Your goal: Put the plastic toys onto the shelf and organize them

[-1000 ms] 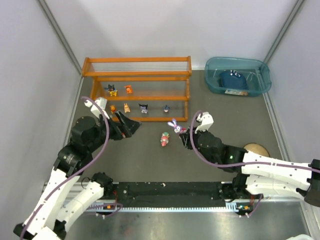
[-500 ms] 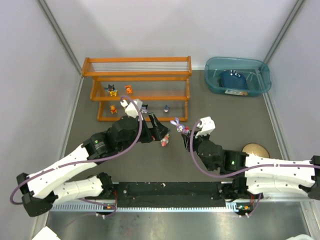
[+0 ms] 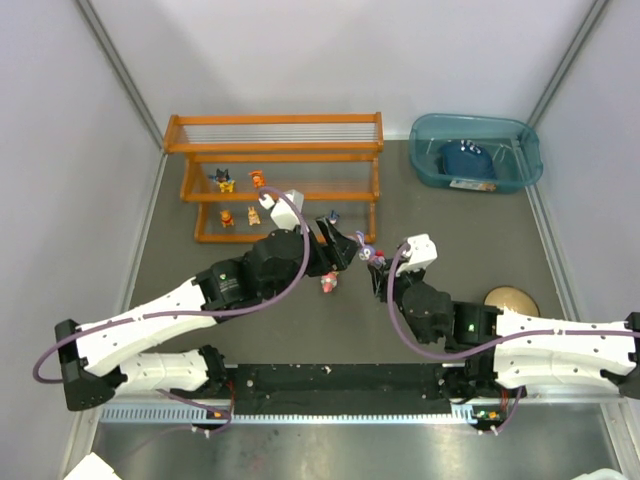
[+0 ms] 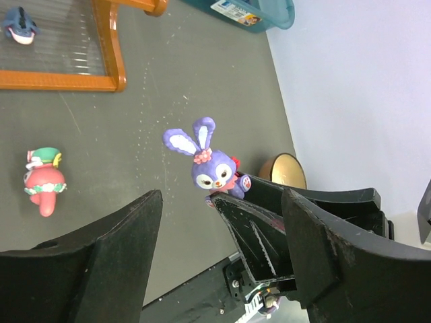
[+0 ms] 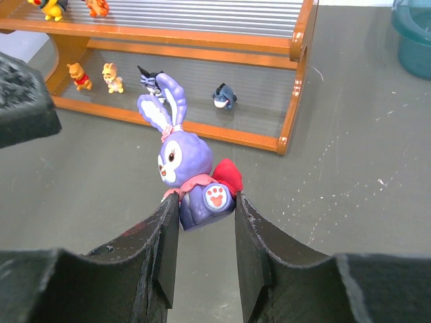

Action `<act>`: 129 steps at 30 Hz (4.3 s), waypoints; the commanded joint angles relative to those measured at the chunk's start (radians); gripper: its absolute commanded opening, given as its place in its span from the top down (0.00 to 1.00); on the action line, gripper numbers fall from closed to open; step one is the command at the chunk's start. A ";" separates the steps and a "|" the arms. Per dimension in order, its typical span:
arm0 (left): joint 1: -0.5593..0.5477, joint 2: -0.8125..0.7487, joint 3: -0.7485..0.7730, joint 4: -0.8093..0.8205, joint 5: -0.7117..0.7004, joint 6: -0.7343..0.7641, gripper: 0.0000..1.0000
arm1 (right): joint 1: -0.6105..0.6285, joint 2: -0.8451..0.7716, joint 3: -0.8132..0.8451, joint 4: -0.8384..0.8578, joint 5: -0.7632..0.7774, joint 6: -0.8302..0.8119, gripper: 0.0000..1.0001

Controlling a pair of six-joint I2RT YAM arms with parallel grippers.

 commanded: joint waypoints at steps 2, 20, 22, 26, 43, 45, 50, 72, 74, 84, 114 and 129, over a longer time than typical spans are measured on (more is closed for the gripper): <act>-0.025 0.043 0.035 0.064 -0.012 -0.041 0.23 | 0.023 -0.026 0.044 0.050 0.043 -0.028 1.00; -0.029 0.121 0.023 0.108 0.001 -0.112 0.25 | 0.034 -0.060 0.020 0.041 0.026 -0.037 1.00; -0.028 0.133 0.023 0.112 0.015 -0.121 0.26 | 0.034 -0.063 0.020 0.041 0.023 -0.037 1.00; -0.029 0.150 0.020 0.124 0.028 -0.132 0.27 | 0.037 -0.065 0.018 0.041 0.018 -0.037 1.00; -0.028 0.156 0.026 0.133 0.029 -0.141 0.29 | 0.049 -0.055 0.010 0.049 0.021 -0.064 1.00; -0.029 0.159 0.025 0.133 0.031 -0.144 0.29 | 0.052 -0.051 0.015 0.053 0.021 -0.069 1.00; -0.029 0.164 0.028 0.132 0.037 -0.144 0.30 | 0.066 -0.023 0.030 0.063 0.032 -0.097 1.00; -0.028 0.178 0.020 0.133 0.064 -0.159 0.35 | 0.095 -0.023 0.033 0.099 0.092 -0.144 1.00; -0.029 0.176 0.020 0.133 0.063 -0.159 0.37 | 0.095 -0.025 0.032 0.099 0.093 -0.146 1.00; -0.028 0.171 0.012 0.136 0.064 -0.167 0.46 | 0.105 -0.028 0.030 0.096 0.095 -0.141 1.00; -0.026 0.136 -0.034 0.148 0.022 -0.164 1.00 | 0.121 -0.062 0.050 0.058 0.119 -0.086 0.50; 0.105 -0.026 -0.158 0.246 -0.046 0.320 1.00 | 0.120 -0.313 0.087 -0.169 0.136 0.001 0.39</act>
